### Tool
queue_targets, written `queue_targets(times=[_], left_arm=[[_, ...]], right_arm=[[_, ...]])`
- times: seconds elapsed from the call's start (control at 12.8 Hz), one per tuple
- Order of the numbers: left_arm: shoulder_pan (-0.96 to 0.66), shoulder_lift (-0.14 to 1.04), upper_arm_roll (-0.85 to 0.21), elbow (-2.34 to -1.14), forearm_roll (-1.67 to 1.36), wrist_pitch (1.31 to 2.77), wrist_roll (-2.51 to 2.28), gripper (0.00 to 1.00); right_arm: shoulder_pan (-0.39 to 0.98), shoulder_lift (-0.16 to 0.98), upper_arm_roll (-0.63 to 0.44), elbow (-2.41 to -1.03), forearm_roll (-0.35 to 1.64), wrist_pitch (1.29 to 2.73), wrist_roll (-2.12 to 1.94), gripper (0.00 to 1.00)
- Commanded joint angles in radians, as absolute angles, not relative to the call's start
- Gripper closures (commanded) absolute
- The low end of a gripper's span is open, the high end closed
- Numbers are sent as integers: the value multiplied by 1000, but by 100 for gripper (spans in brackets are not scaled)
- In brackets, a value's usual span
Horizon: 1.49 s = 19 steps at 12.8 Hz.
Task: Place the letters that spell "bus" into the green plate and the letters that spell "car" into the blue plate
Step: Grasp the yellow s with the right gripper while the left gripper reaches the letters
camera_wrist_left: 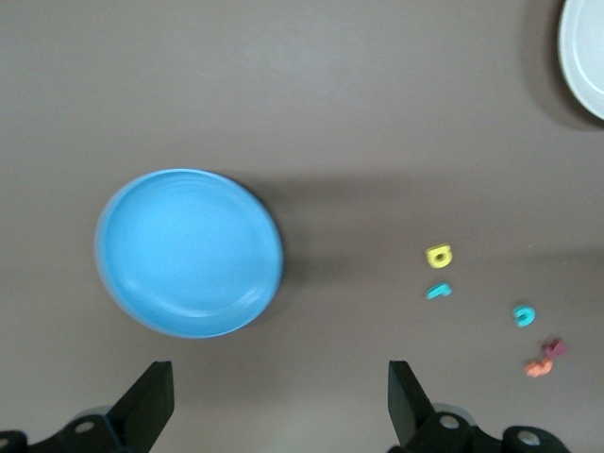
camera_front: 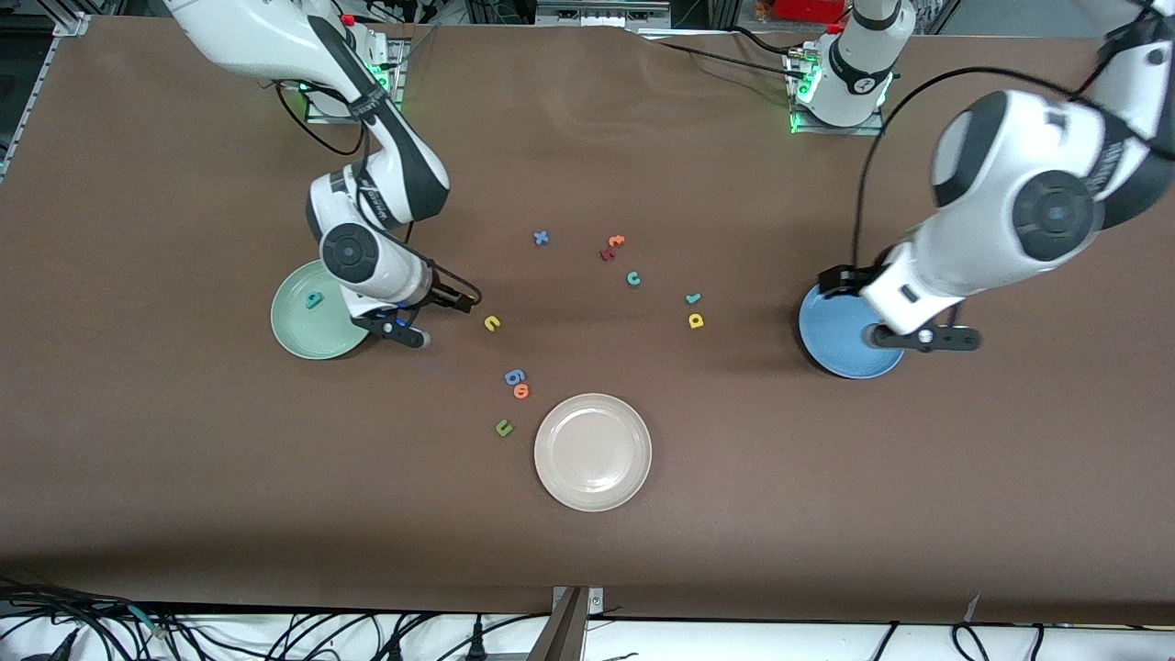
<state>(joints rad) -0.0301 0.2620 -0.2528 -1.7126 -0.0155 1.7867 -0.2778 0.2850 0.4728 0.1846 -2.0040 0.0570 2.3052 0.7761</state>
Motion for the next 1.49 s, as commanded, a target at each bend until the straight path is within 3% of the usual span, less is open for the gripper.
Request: queue_targets(times=[0.0,0.23,0.47,0.63,0.86,1.02,1.41], left_arm=[[-21,245,-316,-1834,9,1932,-386,0],[-21,239,-392,-2014,17,2213,-546,0],[-34,245,-432,-2120,20,2376,-635,0],[-81,267,-434,-2175,75,2500,-733,0],[-115,403,-434,-2139,341,2580,-987,0],[-126,490,-433,-2082,531,2589,-1142,0],[-132,626,-433,-1967,574,2588,-1141,0]], right_arm=[[310,506,187,-2006,66,2365,790,1],[322,534,187,-2008,64,2376,788,3],[322,538,187,-2013,63,2376,788,28],[322,540,187,-2014,63,2376,788,39],[322,540,187,-2014,55,2376,782,58],[322,540,187,-2014,54,2376,784,62],[322,540,187,-2014,54,2376,784,91]])
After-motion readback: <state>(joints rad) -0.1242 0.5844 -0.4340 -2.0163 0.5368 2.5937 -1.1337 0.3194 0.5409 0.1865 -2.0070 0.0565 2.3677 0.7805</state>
